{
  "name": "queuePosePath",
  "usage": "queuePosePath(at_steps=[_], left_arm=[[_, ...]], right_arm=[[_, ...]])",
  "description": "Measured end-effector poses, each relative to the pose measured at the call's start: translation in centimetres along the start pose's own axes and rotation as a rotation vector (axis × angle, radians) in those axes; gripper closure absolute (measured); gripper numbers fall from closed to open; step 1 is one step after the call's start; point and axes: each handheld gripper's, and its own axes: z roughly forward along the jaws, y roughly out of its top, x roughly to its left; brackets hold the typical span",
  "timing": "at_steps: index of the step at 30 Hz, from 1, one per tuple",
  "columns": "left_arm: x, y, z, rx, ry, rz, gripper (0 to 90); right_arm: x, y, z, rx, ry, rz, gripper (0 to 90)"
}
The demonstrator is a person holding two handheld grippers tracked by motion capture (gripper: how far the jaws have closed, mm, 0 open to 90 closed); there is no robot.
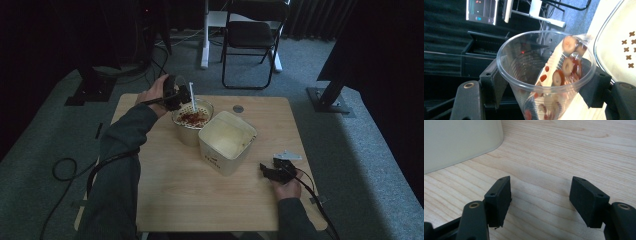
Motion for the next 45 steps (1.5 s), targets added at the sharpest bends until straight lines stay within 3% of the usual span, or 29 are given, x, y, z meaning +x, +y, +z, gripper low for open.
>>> queuePosePath(at_steps=[8, 12, 13, 17, 18, 19, 20, 21, 24, 26, 28, 30, 32, 33, 36, 38, 40, 41, 43, 45], left_arm=[[-0.4, 0.1, -0.2, 0.005, 0.013, 0.069, 32.9], [-0.8, 0.0, -0.4, 0.011, 0.047, 0.165, 33.3], [-0.8, 0.0, -0.4, 0.011, 0.047, 0.165, 33.4], [-0.9, 0.0, -0.7, 0.016, 0.075, 0.267, 33.8], [-0.9, 0.0, -0.7, 0.016, 0.075, 0.267, 33.8], [-1.1, 0.0, -0.8, 0.024, 0.092, 0.312, 33.8], [-1.1, 0.0, -0.8, 0.024, 0.092, 0.312, 33.8], [-1.1, 0.1, -0.9, 0.026, 0.1, 0.345, 33.8], [-1.0, 0.2, -1.0, 0.032, 0.105, 0.359, 33.7], [-0.9, 0.2, -1.1, 0.04, 0.12, 0.391, 33.7], [-0.8, 0.3, -1.3, 0.021, 0.109, 0.373, 34.6], [-0.6, 0.3, -1.0, 0.049, 0.11, 0.375, 34.4], [-0.7, 0.4, -1.0, 0.041, 0.104, 0.398, 34.4], [-0.9, 0.4, -1.0, 0.047, 0.121, 0.436, 34.4], [-0.9, 0.4, -1.1, 0.052, 0.136, 0.46, 34.9], [-1.1, 0.4, -1.1, 0.062, 0.159, 0.513, 34.6], [-1.0, 0.4, -1.3, 0.04, 0.146, 0.507, 34.5], [-0.9, 0.3, -1.0, 0.069, 0.148, 0.508, 34.5], [-1.1, 0.3, -1.1, 0.072, 0.165, 0.545, 34.6], [-1.1, 0.4, -1.3, 0.063, 0.176, 0.555, 35.1]], right_arm=[[0.0, 0.0, 0.0, -0.001, -0.001, 0.001, 33.5], [0.0, 0.0, 0.0, -0.001, -0.001, 0.001, 33.5], [0.0, 0.0, 0.0, -0.001, -0.001, 0.001, 33.5], [0.0, 0.0, 0.0, -0.001, -0.001, 0.0, 33.5], [0.0, 0.0, 0.0, -0.001, -0.001, 0.0, 33.5], [0.0, 0.0, 0.0, -0.001, -0.001, -0.001, 33.5], [0.0, 0.0, 0.0, -0.002, -0.001, -0.001, 33.5], [0.0, 0.0, 0.0, -0.002, -0.001, -0.001, 33.5], [0.0, 0.0, 0.0, -0.002, -0.001, -0.001, 33.5], [0.0, 0.0, 0.0, -0.001, -0.001, 0.0, 33.5], [0.0, 0.0, 0.0, -0.001, -0.001, 0.0, 33.5], [0.0, 0.0, 0.0, -0.001, -0.001, 0.0, 33.5], [0.0, 0.0, 0.0, -0.001, -0.001, 0.001, 33.5], [0.0, 0.0, 0.0, -0.001, -0.001, 0.0, 33.5], [0.0, 0.0, 0.0, -0.001, -0.001, 0.001, 33.5], [0.0, 0.0, 0.0, 0.0, -0.001, 0.0, 33.5], [0.0, 0.0, 0.0, 0.0, -0.001, 0.0, 33.4], [0.0, 0.0, 0.0, 0.0, -0.001, 0.0, 33.4], [0.0, 0.0, 0.0, 0.0, 0.0, 0.0, 33.4], [0.0, 0.0, 0.0, 0.0, 0.0, 0.001, 33.3]])
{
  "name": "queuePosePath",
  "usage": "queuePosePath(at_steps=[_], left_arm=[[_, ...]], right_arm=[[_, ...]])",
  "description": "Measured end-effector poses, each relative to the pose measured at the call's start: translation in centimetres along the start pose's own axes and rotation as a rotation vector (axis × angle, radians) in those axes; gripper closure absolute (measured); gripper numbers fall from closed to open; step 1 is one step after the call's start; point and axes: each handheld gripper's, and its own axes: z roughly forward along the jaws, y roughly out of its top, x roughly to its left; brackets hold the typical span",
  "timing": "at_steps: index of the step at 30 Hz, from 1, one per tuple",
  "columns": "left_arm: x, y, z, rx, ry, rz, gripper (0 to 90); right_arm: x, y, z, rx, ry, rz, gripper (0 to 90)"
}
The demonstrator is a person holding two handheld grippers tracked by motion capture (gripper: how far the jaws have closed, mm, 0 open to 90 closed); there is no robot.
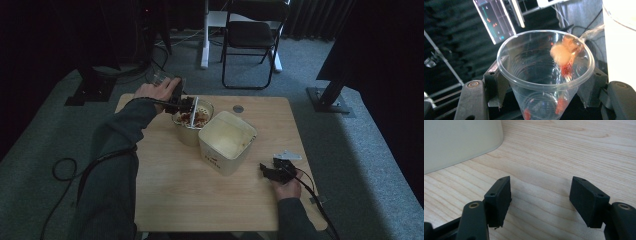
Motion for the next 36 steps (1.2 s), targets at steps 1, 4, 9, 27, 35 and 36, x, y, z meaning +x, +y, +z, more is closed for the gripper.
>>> queuePosePath(at_steps=[1, 4, 9, 27, 35, 36], left_arm=[[0.0, 0.0, 0.0, 0.0, 0.0, 0.0, 35.2], [0.2, 0.2, -0.2, -0.031, 0.008, -0.01, 35.7], [0.4, 0.5, -0.1, -0.012, 0.015, -0.023, 35.5], [1.4, 1.0, -0.4, -0.036, 0.021, -0.07, 33.8], [1.4, 0.5, -0.1, -0.047, -0.009, -0.169, 32.4], [1.4, 0.5, -0.1, -0.047, -0.009, -0.169, 32.4]], right_arm=[[0.0, 0.0, 0.0, 0.0, 0.0, 0.0, 33.3], [0.0, 0.0, 0.0, 0.0, 0.0, 0.0, 33.3], [0.0, 0.0, 0.0, 0.0, 0.0, -0.001, 33.2], [0.0, 0.0, 0.0, -0.001, 0.0, -0.001, 33.1], [0.0, 0.0, 0.1, -0.002, 0.001, 0.0, 33.1], [0.0, 0.0, 0.1, -0.002, 0.001, 0.0, 33.1]])
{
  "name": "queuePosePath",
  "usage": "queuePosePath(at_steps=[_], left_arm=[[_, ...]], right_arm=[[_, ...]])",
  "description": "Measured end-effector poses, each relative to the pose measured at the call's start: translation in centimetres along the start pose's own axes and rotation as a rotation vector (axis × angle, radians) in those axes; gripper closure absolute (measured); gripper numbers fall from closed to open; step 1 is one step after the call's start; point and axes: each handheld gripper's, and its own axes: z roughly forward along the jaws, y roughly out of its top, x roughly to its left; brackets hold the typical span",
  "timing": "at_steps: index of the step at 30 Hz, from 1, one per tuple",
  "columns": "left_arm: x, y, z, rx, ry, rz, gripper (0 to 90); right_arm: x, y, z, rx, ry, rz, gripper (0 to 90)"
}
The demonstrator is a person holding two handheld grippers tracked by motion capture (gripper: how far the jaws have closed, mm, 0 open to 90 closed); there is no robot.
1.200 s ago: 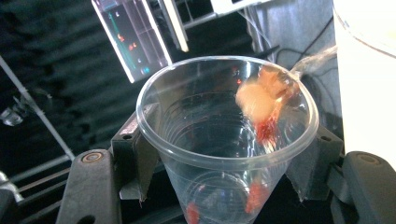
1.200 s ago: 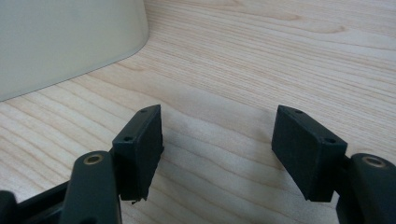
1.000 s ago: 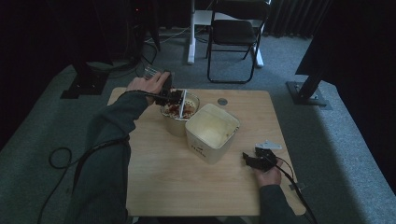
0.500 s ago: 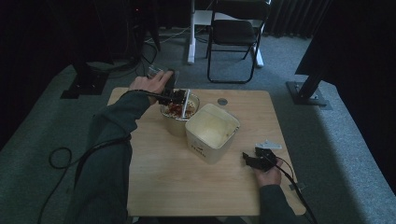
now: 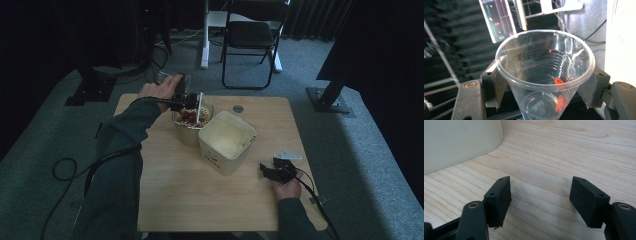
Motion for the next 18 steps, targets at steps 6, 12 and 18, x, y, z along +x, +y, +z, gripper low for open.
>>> queuePosePath(at_steps=[6, 12, 18], left_arm=[[2.0, -0.8, -0.4, -0.034, -0.107, -0.247, 31.1], [3.4, -2.1, -0.4, -0.12, -0.242, -0.548, 30.9], [4.0, -3.5, -0.5, -0.204, -0.344, -0.769, 30.7]], right_arm=[[0.0, 0.0, 0.0, -0.001, -0.001, 0.0, 33.1], [0.0, 0.0, 0.0, 0.0, -0.001, -0.001, 33.1], [0.0, 0.0, 0.0, 0.0, -0.001, 0.0, 33.1]])
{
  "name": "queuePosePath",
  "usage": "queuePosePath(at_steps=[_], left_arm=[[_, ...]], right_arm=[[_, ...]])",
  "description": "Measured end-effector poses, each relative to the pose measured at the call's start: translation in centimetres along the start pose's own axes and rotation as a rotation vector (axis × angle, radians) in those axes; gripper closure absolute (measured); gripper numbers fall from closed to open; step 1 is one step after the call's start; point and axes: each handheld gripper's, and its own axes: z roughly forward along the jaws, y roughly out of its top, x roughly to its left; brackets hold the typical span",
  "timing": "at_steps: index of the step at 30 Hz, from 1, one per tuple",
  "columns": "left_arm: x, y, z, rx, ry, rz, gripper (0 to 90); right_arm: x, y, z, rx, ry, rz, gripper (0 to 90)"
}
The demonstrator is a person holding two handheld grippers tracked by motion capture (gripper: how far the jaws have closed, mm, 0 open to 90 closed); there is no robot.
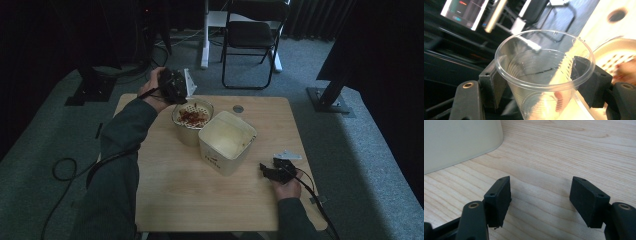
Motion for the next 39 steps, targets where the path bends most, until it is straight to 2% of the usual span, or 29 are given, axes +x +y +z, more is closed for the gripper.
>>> queuePosePath(at_steps=[1, 4, 6, 7, 8, 9, 10, 11, 14, 17, 20, 22, 26, 31, 33, 39], left_arm=[[0.4, -0.1, -0.2, -0.022, -0.03, -0.057, 30.7], [1.1, -0.4, -0.5, -0.064, -0.094, -0.167, 30.7], [1.5, -0.7, -0.7, -0.078, -0.13, -0.216, 30.7], [1.8, -0.8, -0.7, -0.082, -0.167, -0.264, 30.7], [1.8, -0.8, -0.7, -0.082, -0.167, -0.264, 30.7], [1.9, -1.0, -0.7, -0.097, -0.2, -0.309, 30.7], [1.9, -1.0, -0.7, -0.097, -0.2, -0.309, 30.6], [1.9, -1.1, -0.7, -0.117, -0.234, -0.352, 30.7], [1.8, -1.2, -0.8, -0.122, -0.246, -0.366, 30.6], [1.6, -1.3, -1.0, -0.15, -0.287, -0.406, 30.4], [1.3, -1.3, -1.2, -0.161, -0.316, -0.422, 30.4], [1.1, -1.2, -1.4, -0.181, -0.352, -0.438, 29.9], [0.6, -0.5, -2.0, -0.212, -0.398, -0.424, 29.1], [0.3, 0.4, -2.8, -0.266, -0.433, -0.447, 28.4], [0.0, 0.9, -3.2, -0.293, -0.461, -0.452, 27.5], [-1.3, 2.5, -4.2, -0.339, -0.519, -0.409, 27.1]], right_arm=[[0.0, 0.0, 0.0, 0.0, 0.0, 0.0, 33.1], [0.0, 0.0, 0.0, 0.0, 0.0, 0.0, 33.1], [0.0, 0.0, 0.0, 0.0, 0.0, -0.001, 33.1], [0.0, 0.0, 0.0, -0.001, 0.0, 0.0, 33.1], [0.0, 0.0, 0.0, -0.001, 0.0, 0.0, 33.1], [0.0, 0.0, 0.0, -0.001, 0.0, -0.001, 33.1], [0.0, 0.0, 0.0, 0.0, 0.0, -0.001, 33.1], [0.0, 0.0, 0.0, 0.0, 0.0, -0.001, 33.1], [0.0, 0.0, 0.0, 0.0, 0.0, -0.001, 33.1], [0.0, 0.0, 0.0, 0.0, 0.0, -0.001, 33.1], [0.0, 0.0, 0.0, 0.0, 0.0, -0.001, 33.1], [0.0, 0.0, 0.0, 0.0, 0.0, -0.002, 33.1], [0.0, 0.0, 0.0, 0.0, 0.0, -0.001, 33.1], [0.0, 0.0, 0.0, 0.0, 0.0, 0.0, 33.1], [0.0, 0.0, 0.0, 0.0, 0.0, 0.0, 33.1], [0.0, 0.0, 0.0, 0.0, 0.0, 0.0, 33.1]])
